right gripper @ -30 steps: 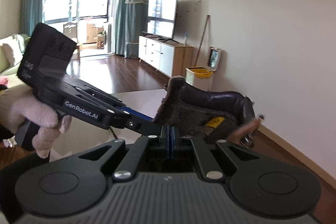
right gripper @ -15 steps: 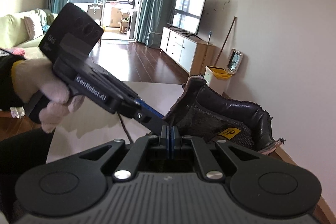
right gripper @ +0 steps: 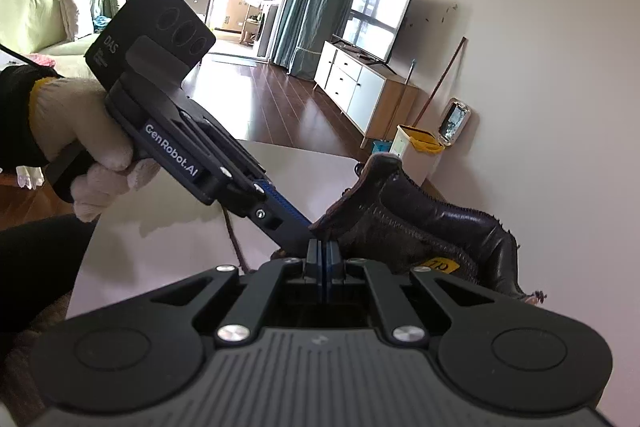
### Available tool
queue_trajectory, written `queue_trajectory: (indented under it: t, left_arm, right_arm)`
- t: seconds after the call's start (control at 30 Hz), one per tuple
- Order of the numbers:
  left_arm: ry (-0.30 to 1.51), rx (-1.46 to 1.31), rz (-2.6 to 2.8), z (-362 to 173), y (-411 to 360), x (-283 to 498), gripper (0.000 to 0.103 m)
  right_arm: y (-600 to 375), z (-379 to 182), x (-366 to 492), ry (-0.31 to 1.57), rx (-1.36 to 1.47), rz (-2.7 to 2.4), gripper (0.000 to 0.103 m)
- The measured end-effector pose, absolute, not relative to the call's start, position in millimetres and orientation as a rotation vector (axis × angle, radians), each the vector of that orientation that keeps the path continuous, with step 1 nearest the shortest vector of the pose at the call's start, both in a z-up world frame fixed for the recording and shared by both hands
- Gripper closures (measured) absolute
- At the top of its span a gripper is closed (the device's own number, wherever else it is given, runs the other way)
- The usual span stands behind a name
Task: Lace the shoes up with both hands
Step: 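Grip the eyelet flap with the left gripper while right gripper holds the collar, then release the boot and pull both grippers back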
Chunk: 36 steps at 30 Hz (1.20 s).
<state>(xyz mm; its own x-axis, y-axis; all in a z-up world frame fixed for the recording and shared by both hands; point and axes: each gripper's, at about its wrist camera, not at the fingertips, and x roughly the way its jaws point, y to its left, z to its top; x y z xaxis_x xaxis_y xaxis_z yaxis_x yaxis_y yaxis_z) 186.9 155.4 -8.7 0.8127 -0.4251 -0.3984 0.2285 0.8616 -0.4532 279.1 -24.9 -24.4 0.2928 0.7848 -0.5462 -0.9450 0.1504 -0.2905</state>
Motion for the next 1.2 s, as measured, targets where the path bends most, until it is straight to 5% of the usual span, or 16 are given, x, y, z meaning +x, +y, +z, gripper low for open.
queue_trajectory:
  t: [0.73, 1.2]
  left_arm:
    - [0.473, -0.484, -0.481, -12.5, 190.6, 190.4, 0.075]
    - [0.443, -0.605, -0.651, -35.2, 212.7, 213.2, 0.101]
  right_arm:
    - [-10.6, -39.0, 293.3, 0.275, -0.633, 1.251, 0.1]
    - [-10.0, -42.0, 299.0, 0.259, -0.616, 1.264, 0.1]
